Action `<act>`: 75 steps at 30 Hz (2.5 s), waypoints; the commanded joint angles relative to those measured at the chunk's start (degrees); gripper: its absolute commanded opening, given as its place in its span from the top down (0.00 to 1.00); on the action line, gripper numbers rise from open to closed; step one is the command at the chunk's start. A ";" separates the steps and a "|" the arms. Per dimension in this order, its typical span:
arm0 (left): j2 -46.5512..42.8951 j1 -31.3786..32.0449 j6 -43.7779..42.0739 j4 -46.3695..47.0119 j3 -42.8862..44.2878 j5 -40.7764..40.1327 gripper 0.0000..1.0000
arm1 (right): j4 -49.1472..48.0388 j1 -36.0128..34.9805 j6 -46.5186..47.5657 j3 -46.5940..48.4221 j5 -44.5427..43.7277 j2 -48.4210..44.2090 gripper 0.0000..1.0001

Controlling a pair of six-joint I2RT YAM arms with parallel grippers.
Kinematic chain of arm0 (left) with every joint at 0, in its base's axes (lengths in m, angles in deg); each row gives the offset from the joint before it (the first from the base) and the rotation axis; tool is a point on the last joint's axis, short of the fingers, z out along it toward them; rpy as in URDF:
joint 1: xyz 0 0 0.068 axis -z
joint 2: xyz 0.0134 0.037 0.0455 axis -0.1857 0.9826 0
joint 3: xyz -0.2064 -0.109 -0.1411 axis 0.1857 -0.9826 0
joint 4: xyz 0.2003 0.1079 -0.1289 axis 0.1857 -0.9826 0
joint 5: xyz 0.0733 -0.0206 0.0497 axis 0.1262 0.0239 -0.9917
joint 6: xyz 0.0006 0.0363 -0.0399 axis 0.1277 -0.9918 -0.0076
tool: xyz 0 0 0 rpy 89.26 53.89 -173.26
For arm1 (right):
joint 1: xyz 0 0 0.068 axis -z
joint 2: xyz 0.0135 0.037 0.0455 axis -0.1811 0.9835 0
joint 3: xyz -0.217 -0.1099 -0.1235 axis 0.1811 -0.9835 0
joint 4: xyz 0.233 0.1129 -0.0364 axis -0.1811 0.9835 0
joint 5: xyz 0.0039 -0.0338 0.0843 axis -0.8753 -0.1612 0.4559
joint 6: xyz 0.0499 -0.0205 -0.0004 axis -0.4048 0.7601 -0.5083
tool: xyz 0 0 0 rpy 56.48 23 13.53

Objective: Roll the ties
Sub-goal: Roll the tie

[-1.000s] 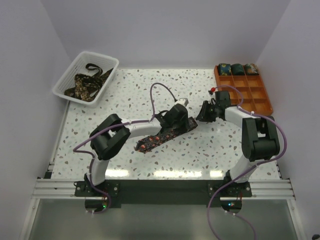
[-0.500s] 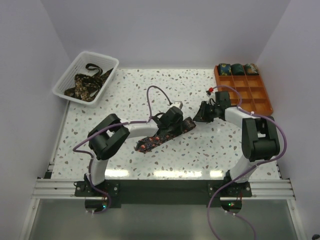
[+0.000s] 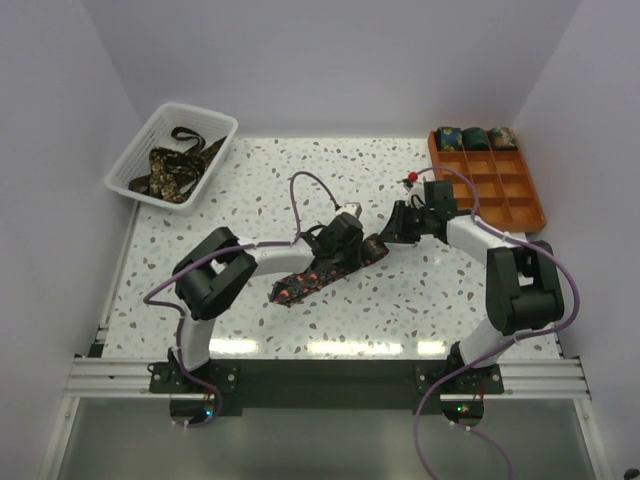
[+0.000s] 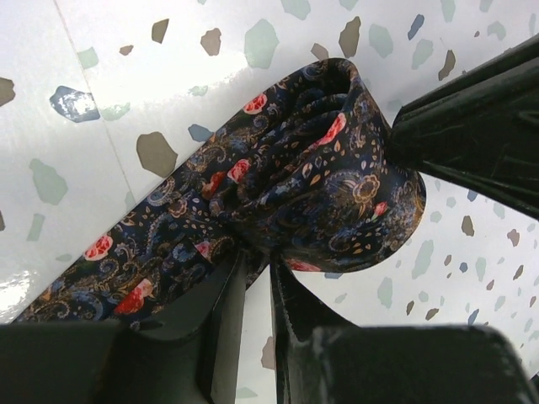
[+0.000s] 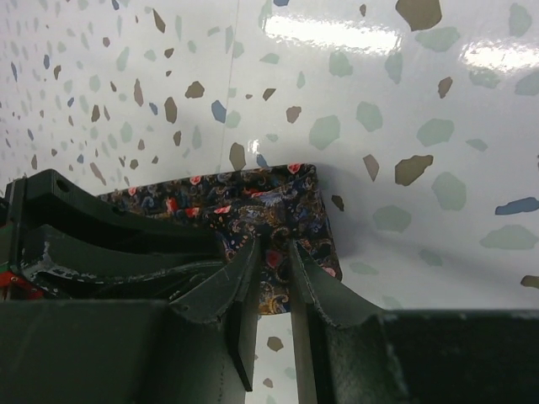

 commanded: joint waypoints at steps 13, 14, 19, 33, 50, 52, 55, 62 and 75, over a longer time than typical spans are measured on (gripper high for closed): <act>-2.84 -0.82 0.21 -0.63 -0.78 -1.66 0.80 | 2.73 -4.01 0.37 1.42 0.72 -2.17 0.76; -2.57 -0.82 0.12 -0.81 -0.52 -1.58 0.80 | 2.81 -4.27 0.29 1.33 0.46 -2.26 0.76; -2.84 -0.91 0.38 -2.47 -0.17 -2.72 0.81 | 1.15 -5.24 -0.94 0.36 0.80 -2.44 0.76; -14.08 -1.79 2.58 -1.95 -7.02 -4.56 0.61 | -0.97 -7.26 -2.61 -0.78 -1.83 -2.35 0.76; -8.11 -0.56 4.69 1.65 -2.72 -2.27 0.58 | -1.67 -8.76 -3.32 -1.04 -2.62 -1.91 0.76; -7.32 -0.56 4.60 1.21 -2.37 -2.80 0.61 | -1.58 -8.93 -3.32 -0.96 -2.62 -1.91 0.76; -6.97 -0.56 4.78 -0.53 -2.89 -4.30 0.69 | -1.23 -9.11 -3.32 -0.69 -2.53 -2.17 0.76; -7.76 -0.82 5.04 -0.98 -5.70 -4.91 0.83 | 3.60 -8.76 -2.61 1.41 -9.65 -5.33 0.54; -10.39 -2.40 5.31 -0.37 -10.80 -3.69 0.86 | 1.41 -6.65 -1.21 0.45 -1.14 -0.68 0.46</act>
